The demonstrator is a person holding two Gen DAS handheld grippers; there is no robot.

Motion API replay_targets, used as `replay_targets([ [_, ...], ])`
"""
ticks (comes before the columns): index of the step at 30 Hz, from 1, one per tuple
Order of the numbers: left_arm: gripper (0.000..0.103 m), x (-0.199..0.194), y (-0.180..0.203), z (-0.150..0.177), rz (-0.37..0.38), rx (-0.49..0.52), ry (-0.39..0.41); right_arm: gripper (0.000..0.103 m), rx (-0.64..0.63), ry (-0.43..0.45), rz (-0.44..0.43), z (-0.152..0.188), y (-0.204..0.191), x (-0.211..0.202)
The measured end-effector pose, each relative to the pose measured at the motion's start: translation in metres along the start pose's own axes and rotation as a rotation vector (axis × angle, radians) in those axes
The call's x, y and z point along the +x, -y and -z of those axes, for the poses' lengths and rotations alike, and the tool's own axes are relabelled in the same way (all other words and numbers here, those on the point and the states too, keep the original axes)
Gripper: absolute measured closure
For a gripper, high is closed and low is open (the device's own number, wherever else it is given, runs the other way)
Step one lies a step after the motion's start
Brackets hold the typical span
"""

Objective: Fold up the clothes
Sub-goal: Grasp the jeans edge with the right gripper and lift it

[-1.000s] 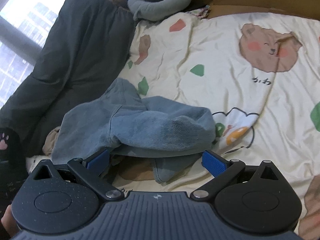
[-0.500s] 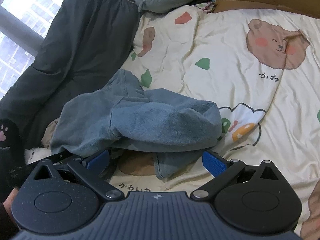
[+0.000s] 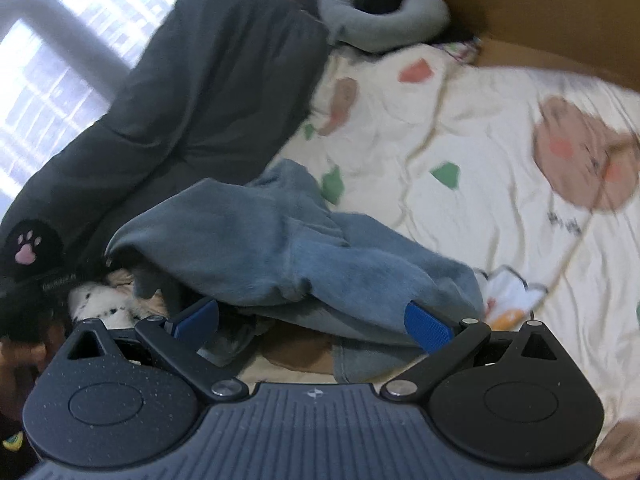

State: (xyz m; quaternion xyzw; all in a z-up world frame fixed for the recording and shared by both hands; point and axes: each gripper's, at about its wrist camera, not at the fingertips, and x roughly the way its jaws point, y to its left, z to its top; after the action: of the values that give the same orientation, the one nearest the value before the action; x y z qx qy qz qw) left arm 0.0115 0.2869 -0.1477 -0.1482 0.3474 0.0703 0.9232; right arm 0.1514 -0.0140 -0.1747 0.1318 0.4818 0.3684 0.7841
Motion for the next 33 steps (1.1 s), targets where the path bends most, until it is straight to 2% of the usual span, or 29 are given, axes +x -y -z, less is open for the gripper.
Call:
replay_targets([
  [3, 0.1, 0.003, 0.023, -0.009, 0.054, 0.015, 0.007, 0.001, -0.021, -0.003, -0.044, -0.02, -0.01, -0.011],
  [7, 0.1, 0.013, 0.045, -0.018, 0.115, -0.02, 0.01, 0.001, -0.14, -0.014, -0.058, -0.045, -0.028, -0.023],
  [11, 0.101, 0.017, 0.071, -0.03, 0.159, 0.054, 0.022, 0.001, -0.246, -0.067, -0.063, -0.054, -0.046, -0.022],
  [16, 0.102, 0.023, 0.092, -0.036, 0.201, 0.089, 0.022, 0.001, -0.233, -0.073, -0.092, -0.051, -0.05, -0.006],
  [23, 0.103, 0.022, 0.084, -0.037, 0.226, 0.029, 0.016, 0.004, -0.175, -0.072, -0.152, -0.027, -0.06, 0.033],
  [26, 0.103, 0.019, 0.078, -0.036, 0.236, 0.004, 0.016, 0.014, -0.165, -0.071, -0.173, -0.029, -0.066, 0.048],
  [29, 0.103, 0.017, 0.073, -0.036, 0.243, -0.01, 0.016, 0.017, -0.152, -0.048, -0.203, -0.034, -0.073, 0.054],
  [30, 0.103, 0.016, 0.071, -0.037, 0.246, -0.013, 0.016, 0.023, -0.159, -0.046, -0.202, -0.035, -0.077, 0.056],
  [32, 0.103, 0.016, 0.071, -0.038, 0.245, -0.01, 0.011, 0.049, -0.181, -0.039, -0.178, -0.036, -0.083, 0.06],
  [33, 0.103, 0.017, 0.07, -0.039, 0.242, -0.01, 0.009, 0.072, -0.195, -0.033, -0.155, -0.036, -0.086, 0.061],
])
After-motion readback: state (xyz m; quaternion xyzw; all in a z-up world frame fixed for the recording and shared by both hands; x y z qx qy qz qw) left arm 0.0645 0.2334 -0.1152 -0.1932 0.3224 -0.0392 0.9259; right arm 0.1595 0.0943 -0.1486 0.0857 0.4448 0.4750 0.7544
